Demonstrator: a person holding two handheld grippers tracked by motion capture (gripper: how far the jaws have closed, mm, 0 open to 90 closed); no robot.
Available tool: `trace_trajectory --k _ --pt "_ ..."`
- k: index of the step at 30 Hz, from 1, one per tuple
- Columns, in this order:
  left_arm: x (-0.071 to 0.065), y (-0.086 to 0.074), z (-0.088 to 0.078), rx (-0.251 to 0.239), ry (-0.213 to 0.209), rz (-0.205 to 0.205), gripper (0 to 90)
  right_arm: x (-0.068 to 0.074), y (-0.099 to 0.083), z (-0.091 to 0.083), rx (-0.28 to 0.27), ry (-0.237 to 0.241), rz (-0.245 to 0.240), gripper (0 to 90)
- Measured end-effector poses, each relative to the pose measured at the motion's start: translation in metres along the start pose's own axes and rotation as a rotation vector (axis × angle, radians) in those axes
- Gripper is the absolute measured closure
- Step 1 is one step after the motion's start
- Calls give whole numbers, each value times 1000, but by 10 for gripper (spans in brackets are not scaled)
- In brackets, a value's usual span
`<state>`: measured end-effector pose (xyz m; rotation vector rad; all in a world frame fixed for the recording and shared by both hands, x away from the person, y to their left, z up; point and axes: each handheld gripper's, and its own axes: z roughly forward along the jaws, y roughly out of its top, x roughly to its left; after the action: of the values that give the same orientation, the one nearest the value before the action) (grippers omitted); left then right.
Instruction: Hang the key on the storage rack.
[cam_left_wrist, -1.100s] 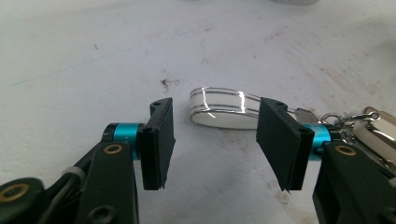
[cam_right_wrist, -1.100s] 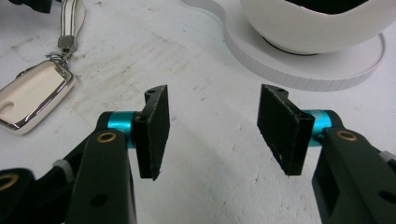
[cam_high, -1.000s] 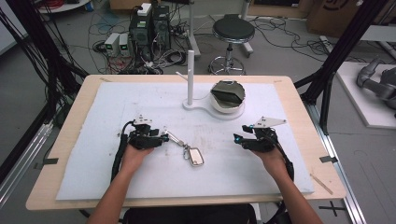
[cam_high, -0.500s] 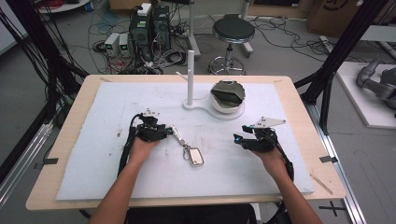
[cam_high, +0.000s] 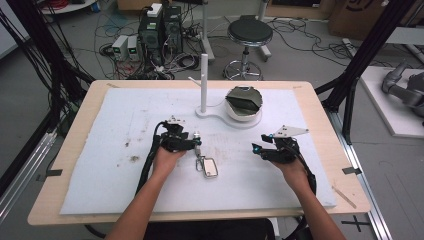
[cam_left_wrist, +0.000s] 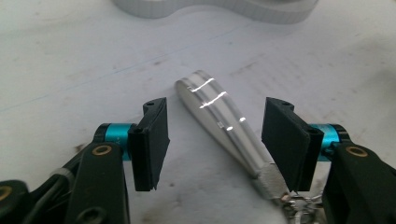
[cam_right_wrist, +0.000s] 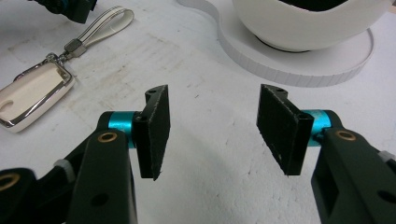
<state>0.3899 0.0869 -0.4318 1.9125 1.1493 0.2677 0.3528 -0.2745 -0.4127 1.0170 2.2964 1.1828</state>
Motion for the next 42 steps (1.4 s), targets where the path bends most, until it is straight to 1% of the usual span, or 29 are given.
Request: trace_trajectory --k 1,2,3,5,6,7,9,11,12,14,15,16,19,21,25,27,28,29,35,39,40,41,42 --pt "-4 1 0 -8 7 5 408 0 0 0 -1 0 2 453" --pt "-7 1 0 -5 30 14 409 0 0 0 -3 1 -2 453" --pt "-10 1 1 0 52 13 409 1 0 0 -3 1 -4 453" --pt "-12 -1 5 24 110 8 405 1 0 0 -2 1 -2 454" --pt "-13 -2 7 31 129 1 391 1 0 0 -3 2 -2 454" --pt "-14 -4 9 35 140 -8 385 1 0 0 -3 1 -2 454" --pt "-17 -6 14 50 155 -6 380 0 0 -1 -3 4 -2 454" --pt "-21 -8 17 54 176 15 381 0 0 0 -3 1 -1 455" --pt "-22 -8 17 55 182 26 405 0 0 0 -3 1 -1 456" --pt "-21 -8 16 56 186 37 449 0 0 0 -3 0 -4 457" --pt "-21 -8 16 54 181 42 510 0 0 0 -3 1 -5 457" --pt "-21 -8 15 54 180 49 544 0 0 -1 -3 0 -8 457" --pt "-20 -8 14 57 173 71 616 0 0 0 -4 -2 -10 457" --pt "-18 -8 13 59 158 68 656 0 0 -1 -2 -1 -4 458" --pt "-14 -8 10 72 108 104 709 -1 0 -1 -8 -4 -6 457" --pt "-11 -8 7 73 86 110 728 -1 -1 -2 -7 -7 2 457" --pt "-7 -9 5 69 68 106 737 -2 -1 -2 -8 -11 -2 457" --pt "-5 -9 3 68 63 101 743 -3 -1 -3 -9 -12 3 458" --pt "15 -10 -9 78 36 87 747 -5 -2 -6 -11 -22 10 457" --pt "22 -12 -15 78 52 80 741 -8 -3 -8 -18 -30 11 458" --pt "21 -12 -14 77 80 87 725 -8 -3 -8 -16 -30 19 458" --pt "21 -13 -13 75 96 84 631 -9 -3 -8 -19 -36 15 458" --pt "20 -14 -10 78 103 69 542 -9 -3 -8 -21 -35 17 458"
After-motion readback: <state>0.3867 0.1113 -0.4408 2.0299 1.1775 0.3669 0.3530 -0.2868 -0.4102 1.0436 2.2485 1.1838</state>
